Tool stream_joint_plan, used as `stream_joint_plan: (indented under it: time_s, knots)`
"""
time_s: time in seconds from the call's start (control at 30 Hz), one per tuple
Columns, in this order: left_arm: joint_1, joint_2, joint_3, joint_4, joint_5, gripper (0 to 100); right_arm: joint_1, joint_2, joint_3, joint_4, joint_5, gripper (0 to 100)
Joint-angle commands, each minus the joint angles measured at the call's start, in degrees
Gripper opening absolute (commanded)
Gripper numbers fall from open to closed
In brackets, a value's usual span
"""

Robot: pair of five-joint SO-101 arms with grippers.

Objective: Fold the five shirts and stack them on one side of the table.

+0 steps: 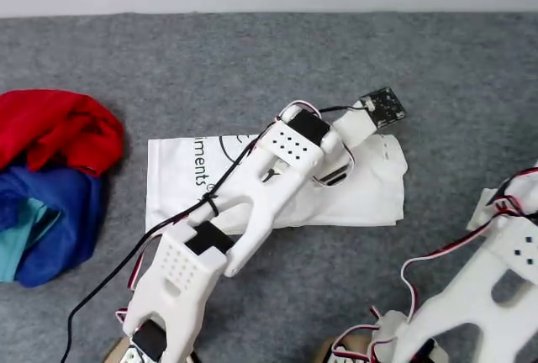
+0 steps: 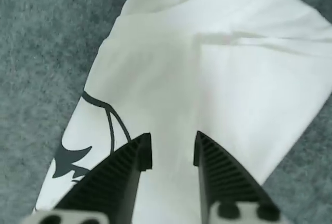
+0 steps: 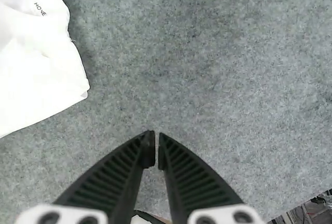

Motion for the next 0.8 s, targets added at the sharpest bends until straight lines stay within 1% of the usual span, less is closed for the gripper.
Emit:
stream_joint_plan:
  time_s: [0.0,0.07,0.17,0.3,0.4,0.5,0.6,0.77]
  knots:
    - [-1.6,-1.1,0.4,-2.1,-0.4,15,0.6,-1.5,-0.4,-0.2,0.5,2.6]
    - [-1.7,-2.0,-1.5,0.4,-0.4,15,0.5,-1.5,-0.4,-0.2,0.5,2.6]
    - [-0.7,-4.6,-6.2,7.2,-0.3,14,0.5,-1.5,-0.4,-0.2,0.5,2.6]
    - [3.7,-7.5,-10.3,17.1,-0.3,14,0.4,-1.5,-0.4,-0.2,0.5,2.6]
    - [6.1,-7.7,-10.4,22.1,-0.3,9,0.4,-1.5,-0.4,-0.3,0.5,2.6]
    - [5.4,-5.8,-9.2,22.7,-0.4,2,0.4,-1.5,-0.4,-0.3,0.5,2.6]
    - [3.1,-1.5,-7.7,21.0,-0.4,2,0.4,-1.5,-0.4,-0.6,0.5,2.6]
    - [-2.6,7.3,-7.7,16.7,-0.4,2,0.4,-1.5,-0.4,-0.7,0.5,2.6]
